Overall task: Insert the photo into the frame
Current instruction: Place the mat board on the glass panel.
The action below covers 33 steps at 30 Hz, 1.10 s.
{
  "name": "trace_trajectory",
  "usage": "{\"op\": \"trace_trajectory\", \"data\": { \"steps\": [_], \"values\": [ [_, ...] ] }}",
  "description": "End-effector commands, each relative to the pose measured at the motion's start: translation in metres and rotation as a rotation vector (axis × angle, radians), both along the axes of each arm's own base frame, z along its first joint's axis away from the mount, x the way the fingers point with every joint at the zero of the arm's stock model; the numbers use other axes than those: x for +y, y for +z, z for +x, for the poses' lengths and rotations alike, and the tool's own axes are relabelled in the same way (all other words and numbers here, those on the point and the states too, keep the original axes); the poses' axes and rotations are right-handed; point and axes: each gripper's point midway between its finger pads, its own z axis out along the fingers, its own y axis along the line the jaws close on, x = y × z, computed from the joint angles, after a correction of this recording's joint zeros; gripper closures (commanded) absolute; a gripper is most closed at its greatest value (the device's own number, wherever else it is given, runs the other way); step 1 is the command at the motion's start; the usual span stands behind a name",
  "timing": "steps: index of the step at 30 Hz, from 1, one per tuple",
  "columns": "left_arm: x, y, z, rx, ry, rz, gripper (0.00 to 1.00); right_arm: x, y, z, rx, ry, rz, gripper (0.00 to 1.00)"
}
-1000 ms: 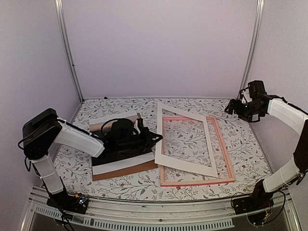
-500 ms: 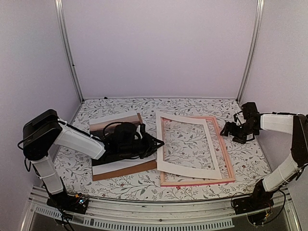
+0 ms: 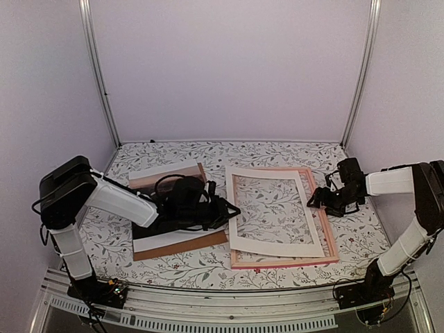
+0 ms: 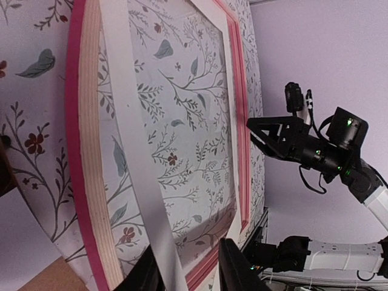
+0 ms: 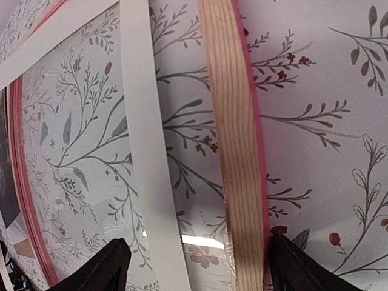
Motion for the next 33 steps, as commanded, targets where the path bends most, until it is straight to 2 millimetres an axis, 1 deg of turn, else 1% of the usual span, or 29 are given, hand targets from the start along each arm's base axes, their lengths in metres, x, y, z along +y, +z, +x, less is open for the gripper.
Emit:
{"op": "trace_trajectory", "data": {
  "steps": [1, 6, 8, 13, 26, 33],
  "values": [
    [-0.007, -0.012, -0.003, -0.027, -0.057, 0.070, 0.66, 0.014, -0.005, -0.003, 0.003, 0.021, 0.030, 0.18],
    [-0.015, -0.021, -0.002, -0.042, -0.102, 0.122, 0.66, 0.025, 0.000, -0.005, -0.007, 0.042, 0.071, 0.18],
    [-0.017, -0.024, -0.001, -0.039, -0.112, 0.129, 0.66, 0.027, 0.003, -0.006, -0.011, 0.042, 0.081, 0.18],
    [-0.018, -0.032, 0.000, -0.031, -0.115, 0.147, 0.66, 0.027, 0.006, -0.006, -0.017, 0.041, 0.083, 0.18],
    [-0.020, -0.041, 0.003, -0.042, -0.131, 0.190, 0.63, 0.027, 0.005, -0.005, -0.014, 0.046, 0.079, 0.18],
    [-0.016, -0.044, 0.004, -0.041, -0.130, 0.214, 0.55, 0.023, 0.006, -0.004, -0.015, 0.039, 0.053, 0.16]
  ]
}}
